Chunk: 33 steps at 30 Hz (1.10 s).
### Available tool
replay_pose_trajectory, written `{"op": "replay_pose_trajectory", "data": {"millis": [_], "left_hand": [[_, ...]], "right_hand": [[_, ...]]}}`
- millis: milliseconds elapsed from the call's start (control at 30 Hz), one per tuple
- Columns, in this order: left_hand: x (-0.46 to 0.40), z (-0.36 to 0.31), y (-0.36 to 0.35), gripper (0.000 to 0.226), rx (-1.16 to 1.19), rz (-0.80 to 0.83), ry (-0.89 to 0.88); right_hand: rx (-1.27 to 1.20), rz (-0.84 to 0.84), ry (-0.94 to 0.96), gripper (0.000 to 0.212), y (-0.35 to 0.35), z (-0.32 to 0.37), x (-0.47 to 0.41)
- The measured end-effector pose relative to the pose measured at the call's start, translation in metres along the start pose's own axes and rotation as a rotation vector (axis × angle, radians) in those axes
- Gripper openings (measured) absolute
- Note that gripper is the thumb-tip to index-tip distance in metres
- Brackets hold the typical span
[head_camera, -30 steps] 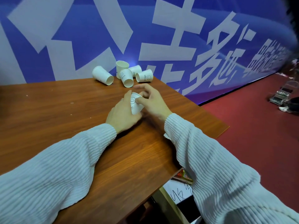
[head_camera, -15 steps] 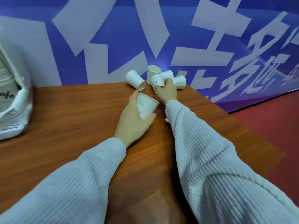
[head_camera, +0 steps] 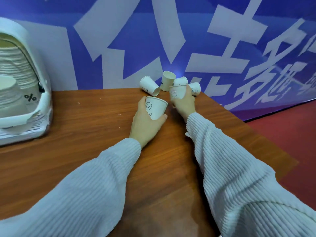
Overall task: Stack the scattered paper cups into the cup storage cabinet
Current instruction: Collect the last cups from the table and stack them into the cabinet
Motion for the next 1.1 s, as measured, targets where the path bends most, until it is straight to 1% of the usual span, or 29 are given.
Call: {"op": "replay_pose_trajectory", "data": {"millis": [33, 67, 100, 167, 233, 267, 333, 367, 400, 433, 500, 567, 633, 700, 833, 900, 1000, 1100], "left_hand": [[0.003, -0.004, 0.006, 0.091, 0.012, -0.017, -0.001], [0.007, -0.008, 0.012, 0.089, 0.022, -0.031, -0.004], [0.011, -0.013, 0.02, 0.087, 0.034, -0.046, -0.012], [0.022, -0.022, 0.037, 0.081, 0.055, -0.079, -0.033], [0.034, -0.035, 0.059, 0.072, 0.047, -0.115, -0.069], [0.039, -0.04, 0.072, 0.067, 0.035, -0.139, -0.086], [0.051, -0.046, 0.103, 0.064, 0.012, -0.207, -0.097], [0.057, -0.048, 0.12, 0.065, -0.007, -0.249, -0.099], [0.062, -0.049, 0.138, 0.066, -0.034, -0.296, -0.108], [0.067, -0.05, 0.157, 0.066, -0.059, -0.344, -0.125], [0.077, -0.051, 0.194, 0.065, -0.097, -0.44, -0.146], [0.087, -0.052, 0.231, 0.068, -0.117, -0.53, -0.149], [0.098, -0.052, 0.264, 0.07, -0.14, -0.608, -0.145], [0.105, -0.049, 0.293, 0.068, -0.151, -0.664, -0.14], [0.114, -0.042, 0.339, 0.073, -0.143, -0.729, -0.121], [0.116, -0.04, 0.353, 0.074, -0.142, -0.747, -0.104], [0.115, -0.036, 0.367, 0.073, -0.149, -0.767, -0.091], [0.113, -0.033, 0.371, 0.076, -0.132, -0.763, -0.097]], "right_hand": [[0.002, 0.001, 0.047, 0.071, -0.001, -0.014, -0.015], [0.018, 0.02, 0.055, 0.063, 0.003, -0.004, -0.004], [-0.017, 0.045, 0.069, 0.061, 0.004, 0.005, 0.008], [-0.173, 0.137, 0.063, 0.067, 0.007, 0.035, 0.044], [-0.367, 0.238, 0.013, 0.068, 0.003, 0.057, 0.071], [-0.469, 0.323, -0.001, 0.073, -0.003, 0.066, 0.082], [-0.541, 0.424, 0.021, 0.086, -0.019, 0.096, 0.107], [-0.554, 0.418, 0.038, 0.085, -0.027, 0.111, 0.117], [-0.574, 0.415, 0.066, 0.081, -0.037, 0.125, 0.124], [-0.58, 0.418, 0.106, 0.077, -0.048, 0.141, 0.132], [-0.559, 0.44, 0.213, 0.075, -0.07, 0.174, 0.151], [-0.52, 0.435, 0.307, 0.064, -0.093, 0.203, 0.169], [-0.514, 0.422, 0.357, 0.056, -0.115, 0.227, 0.184], [-0.502, 0.398, 0.372, 0.06, -0.137, 0.243, 0.195], [-0.388, 0.297, 0.432, 0.071, -0.169, 0.265, 0.204], [-0.401, 0.332, 0.438, 0.074, -0.179, 0.269, 0.208], [-0.455, 0.414, 0.415, 0.067, -0.193, 0.27, 0.212], [-0.46, 0.465, 0.409, 0.066, -0.21, 0.266, 0.21]]}}
Point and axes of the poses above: each hand's wrist, its own x-axis away from the middle knuckle, its own y-axis out of the back of the hand, z = x × y, the point moved 4 cm from there along -x, towards the middle knuckle, and after that the axes turned 1 degree about -z, right-handed, at the moved point
